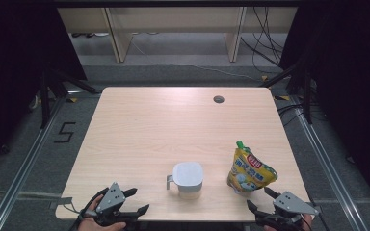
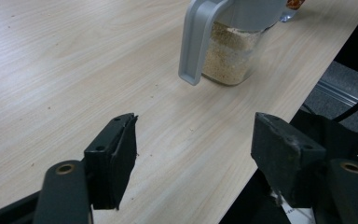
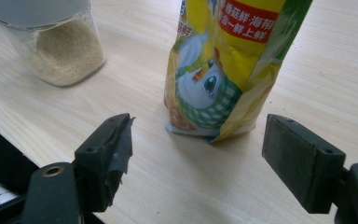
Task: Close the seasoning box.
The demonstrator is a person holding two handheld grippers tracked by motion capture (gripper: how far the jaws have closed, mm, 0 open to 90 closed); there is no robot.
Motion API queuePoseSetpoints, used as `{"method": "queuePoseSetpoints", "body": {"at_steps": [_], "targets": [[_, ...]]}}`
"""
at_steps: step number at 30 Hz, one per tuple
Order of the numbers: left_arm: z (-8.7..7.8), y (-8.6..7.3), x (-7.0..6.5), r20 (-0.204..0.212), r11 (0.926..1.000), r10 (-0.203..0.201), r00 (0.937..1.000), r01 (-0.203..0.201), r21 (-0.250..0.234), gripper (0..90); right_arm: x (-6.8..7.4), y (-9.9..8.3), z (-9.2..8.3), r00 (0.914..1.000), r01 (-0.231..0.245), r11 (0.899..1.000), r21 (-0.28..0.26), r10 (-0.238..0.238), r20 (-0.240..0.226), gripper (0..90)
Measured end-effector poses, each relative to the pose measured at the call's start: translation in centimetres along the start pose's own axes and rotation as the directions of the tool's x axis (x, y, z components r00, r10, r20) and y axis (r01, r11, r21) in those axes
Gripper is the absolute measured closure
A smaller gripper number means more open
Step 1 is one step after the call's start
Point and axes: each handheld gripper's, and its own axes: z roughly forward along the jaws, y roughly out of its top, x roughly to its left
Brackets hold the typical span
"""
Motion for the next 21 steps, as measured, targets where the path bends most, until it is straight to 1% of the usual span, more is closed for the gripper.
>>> {"method": "queuePoseSetpoints", "body": {"at_steps": [1, 2, 3, 4, 5, 7, 8, 9, 10, 11, 12, 13, 14, 16, 18, 19, 20, 21], "targets": [[0.00, -0.08, -0.04, -0.004, 1.0000, -0.004, 1.0000, 0.004, -0.003, 28.9, -0.07, 0.02, -0.05, 1.0000, 0.007, 1.000, 0.006, -0.007, -0.004, 23.6], [0.12, -0.21, -0.11, 0.000, 0.9997, -0.014, 0.9999, 0.014, -0.021, 28.4, -0.06, 0.02, -0.07, 1.0000, 0.006, 1.000, 0.006, -0.006, -0.004, 23.5], [0.07, -0.32, -0.11, -0.005, 0.9998, -0.012, 0.9999, 0.012, -0.013, 27.8, -0.13, 0.03, -0.14, 0.9997, 0.020, 1.000, -0.003, -0.020, 0.017, 23.3], [-0.03, -0.41, 0.09, -0.011, 0.9998, 0.016, 0.9998, -0.016, 0.008, 27.4, -0.13, 0.03, -0.14, 0.9996, 0.021, 1.000, -0.003, -0.021, 0.018, 22.7], [0.03, -0.48, 0.04, -0.014, 1.0000, 0.004, 0.9999, -0.004, 0.005, 27.0, 0.02, -0.01, -0.03, 1.0000, 0.002, 1.000, 0.002, -0.002, 0.006, 22.0], [0.06, -0.62, 0.05, -0.010, 0.9999, -0.009, 0.9999, 0.009, 0.010, 26.1, 0.01, 0.00, 0.01, 1.0000, 0.008, 1.000, 0.006, -0.008, -0.003, 21.9], [0.12, -0.70, -0.09, -0.010, 0.9994, -0.034, 0.9994, 0.034, 0.006, 26.1, 0.03, -0.01, 0.02, 0.9999, 0.010, 1.000, 0.005, -0.010, -0.004, 21.7], [0.17, -0.75, -0.19, -0.014, 0.9988, -0.049, 0.9987, 0.049, 0.002, 26.1, 0.10, -0.02, 0.02, 1.0000, 0.001, 1.000, 0.006, -0.001, -0.002, 21.6], [0.26, -0.81, -0.20, -0.012, 0.9986, -0.052, 0.9986, 0.052, -0.010, 26.0, 0.09, -0.02, 0.00, 1.0000, 0.002, 1.000, 0.006, -0.002, 0.001, 21.5], [0.26, -0.80, -0.22, -0.011, 0.9985, -0.054, 0.9985, 0.054, -0.010, 25.9, 0.05, -0.04, -0.02, 1.0000, -0.005, 1.000, 0.007, 0.005, -0.002, 21.5], [0.13, -0.70, -0.05, -0.014, 0.9997, -0.023, 0.9996, 0.023, 0.005, 25.8, 0.02, -0.03, 0.00, 1.0000, -0.001, 1.000, 0.007, 0.001, -0.003, 21.5], [0.18, -0.76, -0.18, -0.012, 0.9987, -0.051, 0.9986, 0.051, 0.005, 25.7, 0.02, -0.04, 0.01, 1.0000, -0.001, 1.000, 0.008, 0.001, -0.003, 21.4], [0.15, -0.79, -0.08, -0.019, 0.9990, -0.042, 0.9990, 0.042, 0.015, 25.6, 0.02, -0.04, 0.02, 1.0000, -0.003, 1.000, 0.008, 0.003, -0.004, 21.4], [0.16, -0.78, -0.07, -0.010, 0.9988, -0.046, 0.9989, 0.046, 0.015, 25.4, 0.00, -0.03, 0.02, 1.0000, -0.002, 1.000, 0.009, 0.002, -0.004, 21.3], [0.15, -0.74, 0.10, -0.007, 0.9998, -0.017, 0.9998, 0.017, 0.013, 25.2, 0.01, -0.04, 0.03, 1.0000, -0.003, 1.000, 0.009, 0.003, -0.005, 21.1], [0.12, -0.76, 0.01, -0.008, 0.9993, -0.030, 0.9995, 0.030, 0.020, 25.0, 0.01, -0.04, 0.03, 1.0000, -0.006, 1.000, 0.011, 0.006, -0.005, 21.0], [0.15, -0.79, -0.06, -0.009, 0.9989, -0.041, 0.9991, 0.041, 0.020, 24.7, 0.27, -0.07, -0.06, 0.9995, -0.030, 0.999, 0.020, 0.030, 0.010, 20.9], [0.18, -0.80, -0.08, -0.009, 0.9989, -0.042, 0.9991, 0.042, 0.020, 24.6, -0.02, -0.03, 0.07, 1.0000, 0.003, 1.000, 0.010, -0.003, -0.004, 20.9]]}}
